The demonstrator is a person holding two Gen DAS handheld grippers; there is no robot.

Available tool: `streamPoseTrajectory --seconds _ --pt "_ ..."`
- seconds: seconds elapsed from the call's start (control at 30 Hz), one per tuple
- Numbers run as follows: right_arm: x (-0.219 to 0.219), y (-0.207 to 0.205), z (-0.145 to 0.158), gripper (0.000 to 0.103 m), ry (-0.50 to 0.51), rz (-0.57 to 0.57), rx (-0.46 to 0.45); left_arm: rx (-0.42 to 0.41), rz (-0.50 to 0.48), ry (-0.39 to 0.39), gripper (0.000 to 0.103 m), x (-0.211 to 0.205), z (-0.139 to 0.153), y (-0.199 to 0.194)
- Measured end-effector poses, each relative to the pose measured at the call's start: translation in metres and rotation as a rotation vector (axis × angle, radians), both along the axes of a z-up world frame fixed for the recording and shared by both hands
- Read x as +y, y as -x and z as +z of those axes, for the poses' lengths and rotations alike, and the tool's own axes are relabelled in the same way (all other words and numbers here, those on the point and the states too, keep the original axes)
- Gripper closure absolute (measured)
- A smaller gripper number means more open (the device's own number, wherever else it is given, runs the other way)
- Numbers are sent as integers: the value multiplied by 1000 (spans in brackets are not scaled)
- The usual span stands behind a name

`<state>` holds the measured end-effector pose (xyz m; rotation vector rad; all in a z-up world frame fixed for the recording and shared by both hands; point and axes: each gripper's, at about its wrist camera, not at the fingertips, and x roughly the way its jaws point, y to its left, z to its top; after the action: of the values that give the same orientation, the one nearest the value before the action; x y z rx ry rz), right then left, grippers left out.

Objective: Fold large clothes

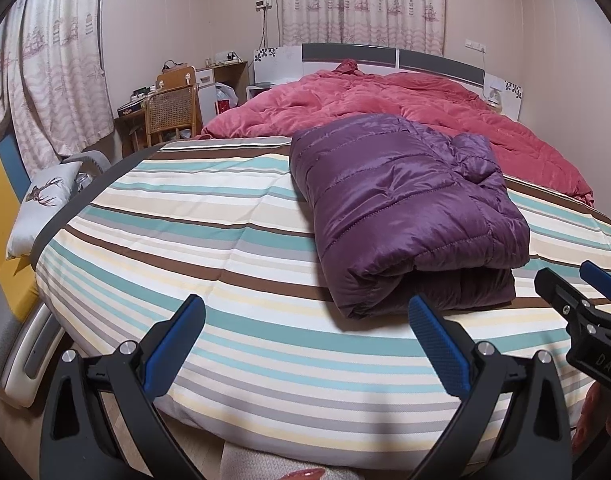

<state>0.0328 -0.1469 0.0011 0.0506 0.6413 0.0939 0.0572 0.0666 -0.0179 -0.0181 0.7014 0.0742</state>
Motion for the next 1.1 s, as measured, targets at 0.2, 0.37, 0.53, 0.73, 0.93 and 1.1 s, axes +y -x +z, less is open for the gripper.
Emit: streamPoseTrajectory --seconds 0.2,0.37,0.53,0.73,0.93,1.1 --pt "0 0 0 3 -1 -1 5 2 -1 -1 2 0 0 1" --pt "-1 0 0 3 0 -1 4 1 -1 -1 2 0 0 1" --pt "0 0 0 3 -2 0 6 0 0 -3 2 0 -1 1" --pt "0 0 0 3 -1 -1 12 6 -1 -2 2 0 -2 1" --pt "1 -1 1 3 -1 1 14 5 -2 0 2 0 -2 1" --pt "0 -1 0 3 -2 -2 14 18 0 12 2 1 -4 -1"
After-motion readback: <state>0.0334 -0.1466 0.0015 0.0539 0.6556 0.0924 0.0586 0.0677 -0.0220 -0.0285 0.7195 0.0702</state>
